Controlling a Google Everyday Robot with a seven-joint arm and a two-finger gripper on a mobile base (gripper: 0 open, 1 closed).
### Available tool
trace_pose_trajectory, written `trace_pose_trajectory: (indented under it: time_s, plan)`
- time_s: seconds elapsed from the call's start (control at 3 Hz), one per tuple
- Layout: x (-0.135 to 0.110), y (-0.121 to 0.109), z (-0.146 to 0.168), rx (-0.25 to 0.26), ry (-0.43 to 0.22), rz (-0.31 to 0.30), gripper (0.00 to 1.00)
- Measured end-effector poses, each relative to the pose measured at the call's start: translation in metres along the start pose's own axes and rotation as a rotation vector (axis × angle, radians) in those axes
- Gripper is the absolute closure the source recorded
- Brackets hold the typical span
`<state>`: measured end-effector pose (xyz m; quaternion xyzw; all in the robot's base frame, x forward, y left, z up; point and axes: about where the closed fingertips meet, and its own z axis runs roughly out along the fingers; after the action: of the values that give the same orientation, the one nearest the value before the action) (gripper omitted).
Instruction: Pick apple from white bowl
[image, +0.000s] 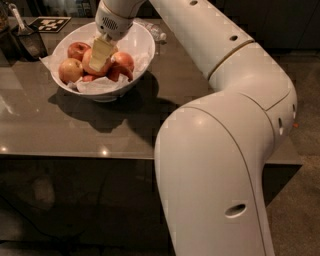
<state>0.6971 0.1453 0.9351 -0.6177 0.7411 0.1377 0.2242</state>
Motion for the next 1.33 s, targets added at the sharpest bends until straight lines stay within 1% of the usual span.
trace_pose_trajectory:
  time_s: [0.33, 0.67, 1.33]
  plan:
    - [0.0, 0.0, 0.0, 0.0, 0.0, 0.0, 0.15]
    - [0.0, 0.0, 0.0001, 0.0, 0.0, 0.0, 0.0]
    - [-0.0005, 0.0001, 0.0049, -0.001, 0.012, -0.001, 0.0]
